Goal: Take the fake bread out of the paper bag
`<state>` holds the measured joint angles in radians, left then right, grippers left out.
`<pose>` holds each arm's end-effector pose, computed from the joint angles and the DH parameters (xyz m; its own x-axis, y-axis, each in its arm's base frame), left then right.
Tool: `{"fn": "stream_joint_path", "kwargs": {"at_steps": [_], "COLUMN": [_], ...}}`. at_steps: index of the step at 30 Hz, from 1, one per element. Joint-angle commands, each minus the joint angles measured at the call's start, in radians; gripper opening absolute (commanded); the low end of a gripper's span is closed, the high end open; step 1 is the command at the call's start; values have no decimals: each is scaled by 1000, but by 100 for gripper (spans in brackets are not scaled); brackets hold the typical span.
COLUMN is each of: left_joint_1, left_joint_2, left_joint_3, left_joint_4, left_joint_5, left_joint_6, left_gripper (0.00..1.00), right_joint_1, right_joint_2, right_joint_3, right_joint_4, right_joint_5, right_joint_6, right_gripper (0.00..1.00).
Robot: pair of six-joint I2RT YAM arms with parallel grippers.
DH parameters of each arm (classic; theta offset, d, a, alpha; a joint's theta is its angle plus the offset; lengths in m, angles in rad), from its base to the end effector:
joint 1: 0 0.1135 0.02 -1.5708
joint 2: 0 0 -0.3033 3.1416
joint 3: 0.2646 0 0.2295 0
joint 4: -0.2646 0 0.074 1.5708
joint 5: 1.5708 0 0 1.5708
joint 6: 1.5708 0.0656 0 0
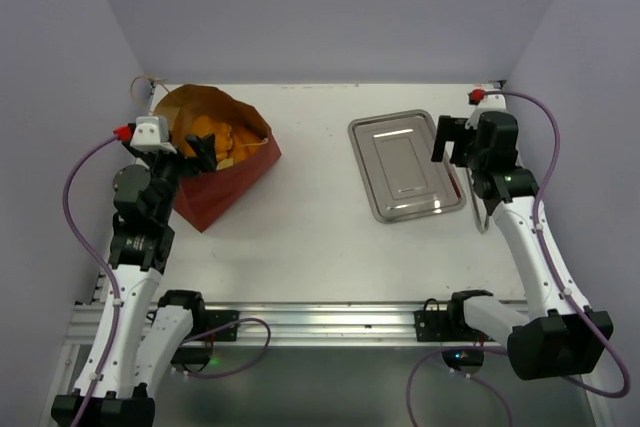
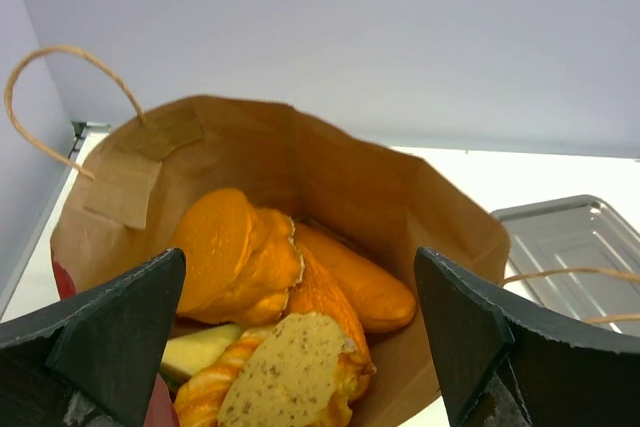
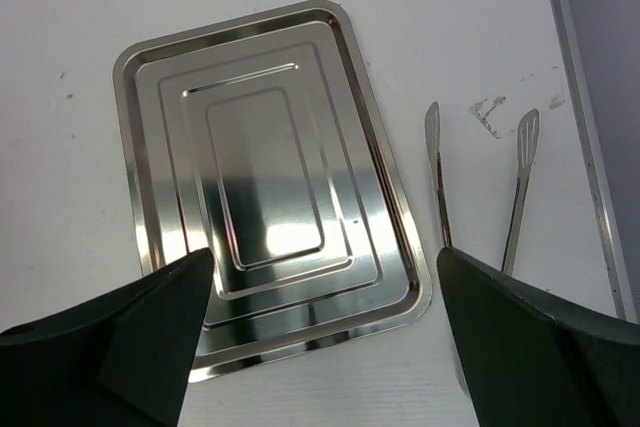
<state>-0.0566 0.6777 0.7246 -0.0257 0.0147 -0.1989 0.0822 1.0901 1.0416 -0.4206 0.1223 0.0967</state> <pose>0.1415 -0.0090 0.3770 0.0067 -0.1983 -0.9801 0.0740 0.9776 -0.1972 0.2279 0.0107 0.3687 -0.4458 0.0594 -0.8931 0.0703 0.9970 0.0312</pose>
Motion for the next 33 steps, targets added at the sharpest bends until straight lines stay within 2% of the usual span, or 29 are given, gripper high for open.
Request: {"fn": "stream_joint_path", "kwargs": {"at_steps": [1, 3, 4, 5, 7, 12, 14, 19, 21, 23, 28, 33], "left_joint_1": [8, 8, 9, 8, 8, 8, 8, 8, 8, 8, -2, -15], "left_joint_2": [11, 22, 25, 29, 34, 39, 37, 28, 20, 20, 20, 34], "left_joint_3": [85, 107, 111, 114, 116, 118, 113, 84, 73, 64, 53, 58], "left_joint_4": [-11, -20, -22, -23, -22, -17, -14, 3, 7, 7, 46, 35], "left_joint_5": [30, 34, 34, 36, 34, 50, 59, 70, 71, 74, 90, 79], "left_joint_6": [-2, 0, 3, 4, 7, 9, 7, 7, 7, 7, 18, 29], "left_gripper": [100, 100, 100, 100, 100, 100, 100, 100, 100, 100, 100, 100], "right_joint_1": [-2, -2, -1, -1, 5, 5, -12, -162, -170, -170, -231, -234], "right_joint_2": [-2, -21, -30, -38, -36, 30, 59, 229, 273, 327, 412, 467], "right_joint_3": [69, 78, 78, 81, 103, 140, 129, 123, 123, 120, 133, 147], "right_joint_4": [-15, -23, -36, -99, -200, -270, -255, -225, -214, -189, -173, -170], "right_joint_5": [25, -67, -126, -312, -468, -412, -402, -363, -296, -155, -81, 101], "right_joint_6": [-40, -191, -332, -423, -637, -517, -392, -204, -213, -227, -242, -178], "right_gripper": [99, 99, 99, 99, 99, 99, 99, 95, 96, 98, 99, 99]}}
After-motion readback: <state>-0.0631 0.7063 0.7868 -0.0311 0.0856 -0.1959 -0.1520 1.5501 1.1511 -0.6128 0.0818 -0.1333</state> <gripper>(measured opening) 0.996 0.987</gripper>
